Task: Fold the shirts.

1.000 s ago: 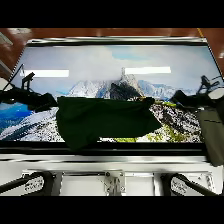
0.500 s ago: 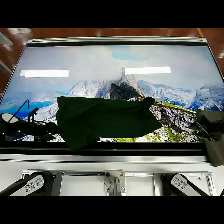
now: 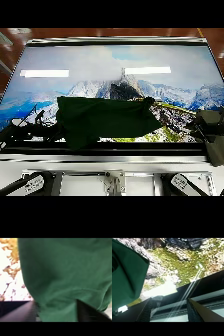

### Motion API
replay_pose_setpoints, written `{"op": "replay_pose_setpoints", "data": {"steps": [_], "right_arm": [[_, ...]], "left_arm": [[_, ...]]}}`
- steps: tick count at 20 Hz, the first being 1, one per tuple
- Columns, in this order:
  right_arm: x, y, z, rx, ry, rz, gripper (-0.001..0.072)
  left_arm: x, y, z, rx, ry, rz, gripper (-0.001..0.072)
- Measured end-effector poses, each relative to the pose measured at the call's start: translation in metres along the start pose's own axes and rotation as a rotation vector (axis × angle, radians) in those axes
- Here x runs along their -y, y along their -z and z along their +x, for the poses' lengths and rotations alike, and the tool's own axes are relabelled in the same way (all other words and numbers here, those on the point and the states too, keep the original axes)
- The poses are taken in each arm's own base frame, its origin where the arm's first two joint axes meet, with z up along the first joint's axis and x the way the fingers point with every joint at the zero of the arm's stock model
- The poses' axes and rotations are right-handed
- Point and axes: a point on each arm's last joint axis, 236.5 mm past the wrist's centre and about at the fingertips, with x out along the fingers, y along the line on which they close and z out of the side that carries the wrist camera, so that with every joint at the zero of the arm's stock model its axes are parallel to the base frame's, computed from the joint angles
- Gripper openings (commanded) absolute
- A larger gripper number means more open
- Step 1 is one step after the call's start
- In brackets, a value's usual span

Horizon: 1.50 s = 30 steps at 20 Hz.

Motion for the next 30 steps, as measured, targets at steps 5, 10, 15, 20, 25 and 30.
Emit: {"op": "replay_pose_setpoints", "data": {"steps": [5,10,15,20,25,30], "right_arm": [[-0.006,0.009,0.015,-0.026,-0.025,0.017,0.0556],[-0.023,0.013,0.057,0.009,-0.033,0.011,0.0555],[-0.043,-0.003,0.088,0.108,-0.016,0.003,0.0555],[-0.060,-0.004,0.122,0.112,-0.014,0.008,0.0555],[-0.078,-0.004,0.138,0.131,-0.027,-0.001,0.0553],[-0.092,0.001,0.144,0.122,-0.052,0.008,0.0058]], "left_arm": [[0.009,-0.008,0.004,0.033,0.034,-0.022,0.0034],[0.016,-0.003,0.003,0.015,0.058,0.013,0.0035],[0.027,0.000,-0.007,0.024,0.080,0.088,0.0034],[0.033,-0.001,-0.013,0.042,0.088,0.127,0.0034],[0.042,-0.012,-0.022,0.075,0.094,0.162,0.0034],[0.056,-0.031,-0.036,0.125,0.104,0.203,0.0034]]}}
